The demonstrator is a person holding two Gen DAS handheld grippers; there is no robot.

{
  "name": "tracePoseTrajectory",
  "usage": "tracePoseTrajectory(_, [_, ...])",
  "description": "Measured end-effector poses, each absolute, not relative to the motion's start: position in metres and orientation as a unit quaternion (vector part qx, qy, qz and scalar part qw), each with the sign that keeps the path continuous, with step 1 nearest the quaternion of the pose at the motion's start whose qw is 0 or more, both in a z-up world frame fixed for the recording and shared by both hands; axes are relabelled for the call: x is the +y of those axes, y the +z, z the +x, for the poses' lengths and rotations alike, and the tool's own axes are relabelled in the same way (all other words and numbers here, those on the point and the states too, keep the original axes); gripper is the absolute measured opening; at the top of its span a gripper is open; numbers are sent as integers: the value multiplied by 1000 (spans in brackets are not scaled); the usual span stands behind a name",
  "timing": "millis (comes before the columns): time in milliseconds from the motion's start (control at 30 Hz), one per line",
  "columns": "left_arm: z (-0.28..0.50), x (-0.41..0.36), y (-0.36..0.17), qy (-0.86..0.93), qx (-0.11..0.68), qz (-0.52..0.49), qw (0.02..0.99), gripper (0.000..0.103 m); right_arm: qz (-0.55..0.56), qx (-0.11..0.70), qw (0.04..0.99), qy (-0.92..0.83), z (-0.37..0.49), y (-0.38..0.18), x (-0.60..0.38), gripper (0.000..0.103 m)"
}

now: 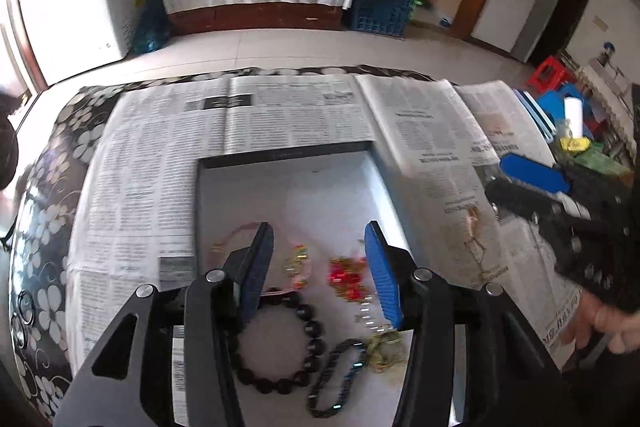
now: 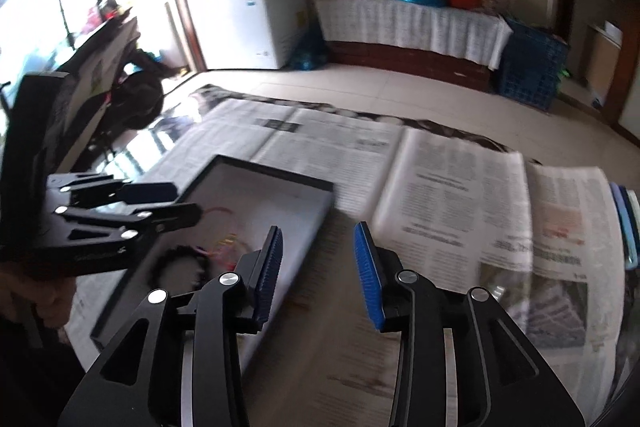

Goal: Organize jewelry
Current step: 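Move both open tools to the gold hairpin and pearl hair clip on the newspaper, then close the left tool on the gold hairpin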

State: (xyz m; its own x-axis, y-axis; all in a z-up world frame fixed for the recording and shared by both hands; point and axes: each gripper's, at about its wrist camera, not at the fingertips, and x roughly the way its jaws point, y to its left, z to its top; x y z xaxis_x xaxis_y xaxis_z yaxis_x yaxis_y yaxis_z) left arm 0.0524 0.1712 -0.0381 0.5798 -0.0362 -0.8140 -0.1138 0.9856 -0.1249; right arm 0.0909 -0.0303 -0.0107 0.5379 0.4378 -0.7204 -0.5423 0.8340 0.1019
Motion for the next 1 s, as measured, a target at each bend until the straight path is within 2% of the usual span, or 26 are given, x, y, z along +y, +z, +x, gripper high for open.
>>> tracePoseTrajectory(367, [75, 70, -59, -54, 474, -26, 878, 48, -36, 424, 882, 202, 109, -33, -119, 39])
tracePoseTrajectory(500, [84, 37, -72, -69, 484, -3, 872, 48, -29, 436, 880, 186, 113, -41, -140, 43])
tracePoseTrajectory(867, [110, -4, -102, -68, 504, 6, 861, 47, -19, 456, 872, 177, 118, -55, -157, 43])
tracePoseTrajectory(967, [116, -8, -109, -63, 508, 9, 859, 40, -20, 458, 871, 178, 119, -56, -155, 43])
tracePoseTrajectory(1000, [118, -10, -112, -62, 512, 9, 857, 34, -20, 458, 871, 178, 119, -57, -155, 43])
